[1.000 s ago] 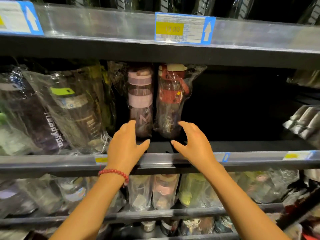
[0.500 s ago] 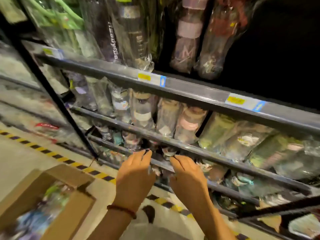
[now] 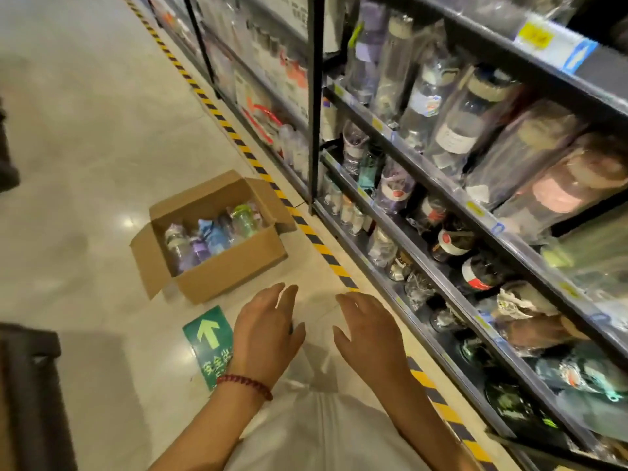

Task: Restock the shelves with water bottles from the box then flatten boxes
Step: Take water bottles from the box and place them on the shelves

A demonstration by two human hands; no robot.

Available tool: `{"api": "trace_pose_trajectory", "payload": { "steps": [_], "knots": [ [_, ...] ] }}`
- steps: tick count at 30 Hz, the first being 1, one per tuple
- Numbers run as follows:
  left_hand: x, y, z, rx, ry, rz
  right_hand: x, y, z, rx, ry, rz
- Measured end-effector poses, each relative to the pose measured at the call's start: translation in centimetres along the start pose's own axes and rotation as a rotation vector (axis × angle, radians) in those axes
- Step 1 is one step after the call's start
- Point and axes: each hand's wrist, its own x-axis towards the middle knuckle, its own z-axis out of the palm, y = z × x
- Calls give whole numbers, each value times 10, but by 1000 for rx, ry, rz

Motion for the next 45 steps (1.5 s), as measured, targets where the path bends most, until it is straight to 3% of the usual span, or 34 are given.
{"api": "trace_pose_trajectory", "payload": {
  "steps": [10,16,25,35,45],
  "knots": [
    [21,-79,-24,5,53,-188,88,-66,21,-29,-75,-195],
    [65,-175,-64,-73,113,-302,177,-143,42,-5,-81,-280],
    [119,-294,-90,-37,106,-326,273,-245,81,35,-158,-295],
    [186,-350,-69,-117,31,-408,365,-253,120,65,-410,-301],
    [291,-420,1,-176,-223,-711,494,-231,207,9,-695,-358]
  ]
}}
